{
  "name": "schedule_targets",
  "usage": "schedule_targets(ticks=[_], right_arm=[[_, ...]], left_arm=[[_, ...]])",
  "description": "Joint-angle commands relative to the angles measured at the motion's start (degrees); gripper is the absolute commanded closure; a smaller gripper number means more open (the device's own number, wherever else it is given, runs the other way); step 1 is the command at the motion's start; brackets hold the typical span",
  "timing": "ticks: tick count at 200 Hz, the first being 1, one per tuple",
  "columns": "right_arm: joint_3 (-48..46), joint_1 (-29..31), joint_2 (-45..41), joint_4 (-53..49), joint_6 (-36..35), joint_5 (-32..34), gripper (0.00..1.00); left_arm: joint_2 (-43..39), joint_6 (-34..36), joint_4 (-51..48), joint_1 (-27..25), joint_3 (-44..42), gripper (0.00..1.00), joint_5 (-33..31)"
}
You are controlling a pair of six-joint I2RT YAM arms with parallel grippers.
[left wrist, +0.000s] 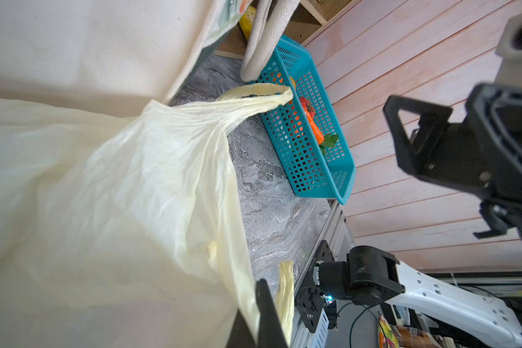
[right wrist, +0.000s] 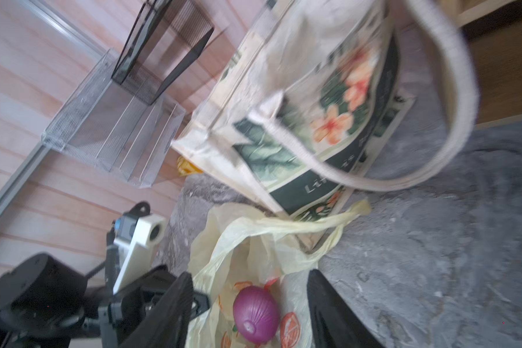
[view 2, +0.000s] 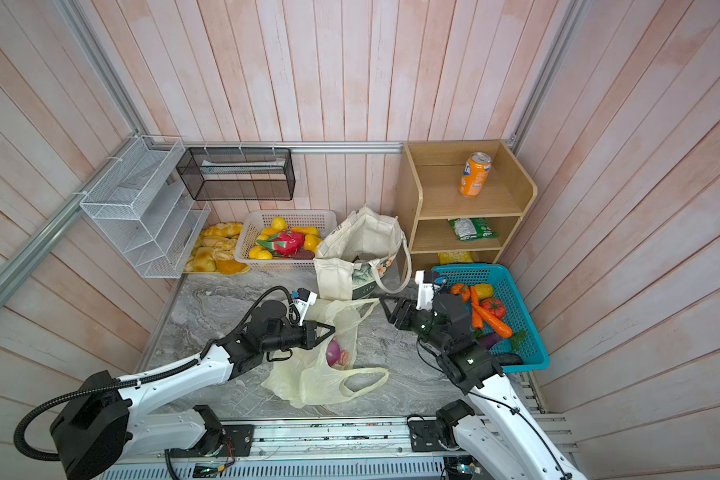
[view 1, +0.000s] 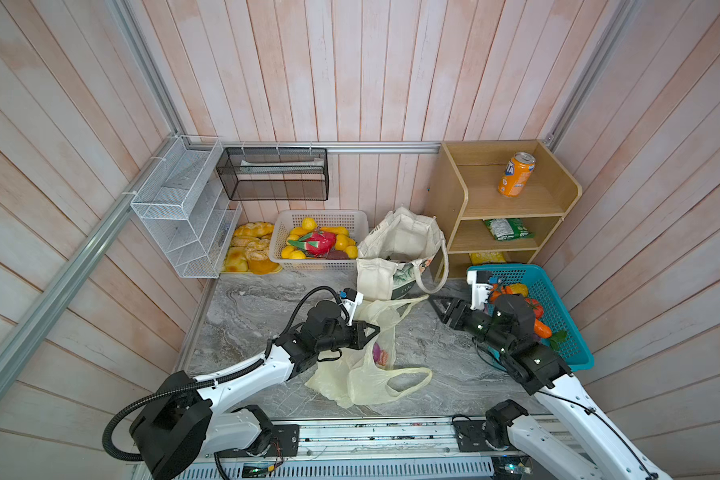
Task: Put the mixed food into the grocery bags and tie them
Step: 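Open the right gripper and move it back to the teal basket, then position the right gripper over the orange carrot in the teal basket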
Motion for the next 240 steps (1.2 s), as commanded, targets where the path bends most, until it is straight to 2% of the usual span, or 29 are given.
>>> schedule_targets(ticks=[1, 41, 71, 107, 148, 210, 240], right_arm=[[4.7, -10.6, 3.1, -9.1, -4.7, -2.1, 0.4], [5.6, -31.5, 10.9, -7.5, -4.7, -7.5, 0.37], [3.9, -40.3, 14.8, -4.4, -1.3, -8.4, 0.33], [2.5, -43.3, 18.7, -1.7, 5.2, -6.1, 0.27], [2.4, -43.8, 21.4, 0.9, 14.1, -2.9, 0.27], [2.0, -48.5, 25.6, 0.8, 22.4, 2.4, 0.36], [-0.2, -50.4, 26.0, 1.3, 24.3, 4.4, 0.39]], left_arm=[[-1.7, 0.8, -0.2, 0.4, -0.5, 1.0, -1.2], [-2.0, 0.9, -1.3, 0.7, -0.1, 1.0, -1.3], [-1.5, -0.2, 0.4, 0.7, -1.1, 1.0, -0.9], [-0.3, 0.1, 1.2, 0.8, -1.0, 1.0, 0.4], [0.4, 0.7, 1.1, 0.8, -0.2, 1.0, 1.2], [1.7, 0.8, 0.4, 0.8, 0.8, 1.0, 1.4], [2.6, 0.9, -0.2, 0.8, 1.7, 1.0, 1.4]])
